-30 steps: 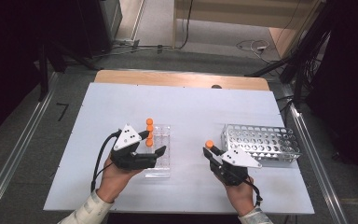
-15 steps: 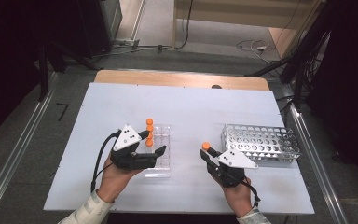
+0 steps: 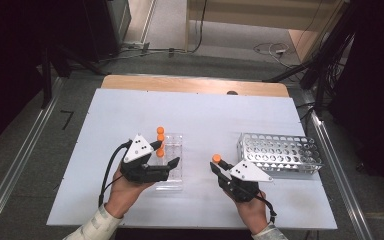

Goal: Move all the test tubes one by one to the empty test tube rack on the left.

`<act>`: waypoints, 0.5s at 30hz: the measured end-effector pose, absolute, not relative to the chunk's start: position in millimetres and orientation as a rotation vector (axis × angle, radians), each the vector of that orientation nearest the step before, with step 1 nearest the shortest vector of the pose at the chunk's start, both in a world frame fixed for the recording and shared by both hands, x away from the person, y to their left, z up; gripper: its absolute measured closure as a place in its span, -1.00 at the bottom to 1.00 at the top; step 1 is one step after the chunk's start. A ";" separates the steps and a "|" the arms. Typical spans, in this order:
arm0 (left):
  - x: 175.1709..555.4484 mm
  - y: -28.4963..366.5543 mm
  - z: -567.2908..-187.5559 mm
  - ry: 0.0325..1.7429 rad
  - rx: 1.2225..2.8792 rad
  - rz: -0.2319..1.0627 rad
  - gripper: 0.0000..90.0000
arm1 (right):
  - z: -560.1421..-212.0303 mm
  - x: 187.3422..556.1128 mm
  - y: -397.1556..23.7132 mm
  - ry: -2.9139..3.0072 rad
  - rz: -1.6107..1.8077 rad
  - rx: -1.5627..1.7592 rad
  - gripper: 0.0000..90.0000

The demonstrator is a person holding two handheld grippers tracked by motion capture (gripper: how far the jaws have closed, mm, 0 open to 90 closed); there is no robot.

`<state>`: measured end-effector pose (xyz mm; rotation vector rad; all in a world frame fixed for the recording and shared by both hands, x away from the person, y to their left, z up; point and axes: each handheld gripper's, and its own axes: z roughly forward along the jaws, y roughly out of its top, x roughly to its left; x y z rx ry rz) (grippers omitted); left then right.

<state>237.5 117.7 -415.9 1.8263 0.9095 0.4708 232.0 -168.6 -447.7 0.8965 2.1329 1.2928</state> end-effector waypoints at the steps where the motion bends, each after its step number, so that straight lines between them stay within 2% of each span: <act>1: 237.6 117.5 -416.1 0.906 1.833 0.471 -0.46 | -448.0 231.9 -167.8 2.135 1.291 0.896 0.61; 15: 235.2 109.5 -418.6 0.880 1.841 0.458 -0.46 | -450.4 230.7 -161.3 2.158 1.288 0.875 0.60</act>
